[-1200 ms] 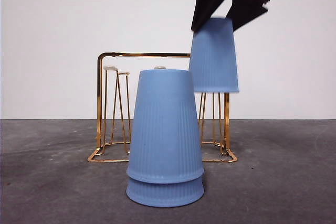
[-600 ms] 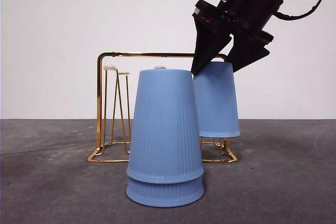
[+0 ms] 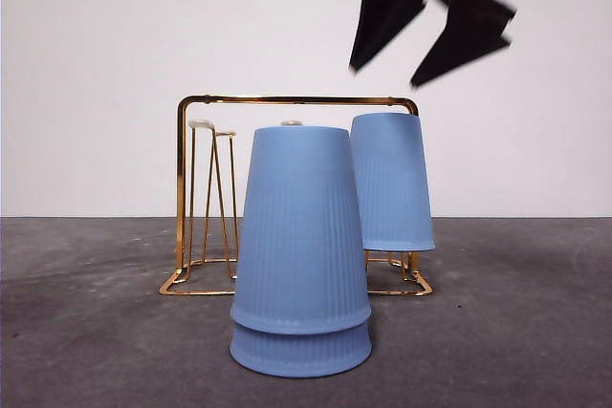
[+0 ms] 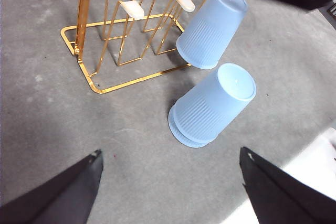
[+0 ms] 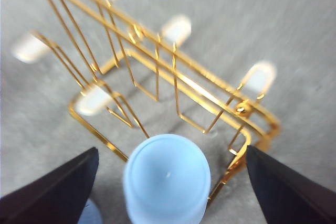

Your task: Pick the top cup and place it on cupholder, pick up the mid cup and place it on cupholder, last pick the bottom cup and place it on cupholder.

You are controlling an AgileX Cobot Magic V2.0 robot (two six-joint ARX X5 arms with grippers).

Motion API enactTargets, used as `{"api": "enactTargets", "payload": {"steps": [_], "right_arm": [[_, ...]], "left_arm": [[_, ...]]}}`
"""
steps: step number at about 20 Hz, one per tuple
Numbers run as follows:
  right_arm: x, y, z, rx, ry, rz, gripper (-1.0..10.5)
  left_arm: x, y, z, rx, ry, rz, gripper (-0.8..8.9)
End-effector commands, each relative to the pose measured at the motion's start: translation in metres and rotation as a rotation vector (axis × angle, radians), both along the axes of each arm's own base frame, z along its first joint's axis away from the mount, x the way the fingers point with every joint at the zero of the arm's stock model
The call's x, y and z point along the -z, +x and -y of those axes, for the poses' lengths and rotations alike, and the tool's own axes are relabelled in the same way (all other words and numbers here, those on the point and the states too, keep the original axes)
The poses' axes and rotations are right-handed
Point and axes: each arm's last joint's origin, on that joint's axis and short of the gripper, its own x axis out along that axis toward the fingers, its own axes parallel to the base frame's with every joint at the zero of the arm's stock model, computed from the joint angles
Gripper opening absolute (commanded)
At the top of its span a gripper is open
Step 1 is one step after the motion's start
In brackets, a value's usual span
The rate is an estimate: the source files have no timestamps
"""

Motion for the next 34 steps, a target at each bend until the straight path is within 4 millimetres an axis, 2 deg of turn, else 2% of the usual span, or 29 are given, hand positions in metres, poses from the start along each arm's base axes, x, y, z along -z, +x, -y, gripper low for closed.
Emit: {"api": "enactTargets", "payload": {"steps": [1,5,7,8,12,16,21,26,30,34], "right_arm": [[-0.019,-0.017,0.007,-0.002,0.027,0.016,4.5],[-0.037,-0.054,0.026,-0.061,0.059,-0.024,4.5],[-0.038,-0.069,0.033,-0.095,0.072,-0.058,4.5],[-0.034,-0.075,0.036,-0.113,0.081,-0.071,4.5],[0.0,-0.1,0.042,-0.129,0.093,-0.146,4.5],[0.017,-0.116,0.045,-0.137,0.101,-0.182,4.5],[0.01,-0.127,0.052,-0.135,0.128,-0.153,4.5],[0.006,-0.138,0.06,-0.131,0.132,-0.138,4.5],[0.004,-0.144,0.065,-0.128,0.132,-0.13,4.5],[0.003,-0.147,0.067,-0.117,0.129,-0.118,4.5]], "left_arm": [[-0.006,0.0,0.001,0.009,-0.005,0.023,4.06],[-0.009,0.002,0.003,0.029,-0.021,0.06,4.06],[-0.015,0.005,0.007,0.039,-0.059,0.096,4.06],[-0.017,0.006,0.009,0.05,-0.07,0.108,4.06],[-0.028,0.02,0.024,0.109,-0.047,0.109,4.06],[-0.034,0.041,0.057,0.2,0.003,0.102,4.09],[-0.022,0.062,0.11,0.293,0.102,0.087,4.47],[-0.006,0.078,0.153,0.356,0.208,0.084,4.47],[0.009,0.085,0.178,0.397,0.284,0.068,4.47],[0.024,0.089,0.19,0.395,0.344,0.048,4.74]]}}
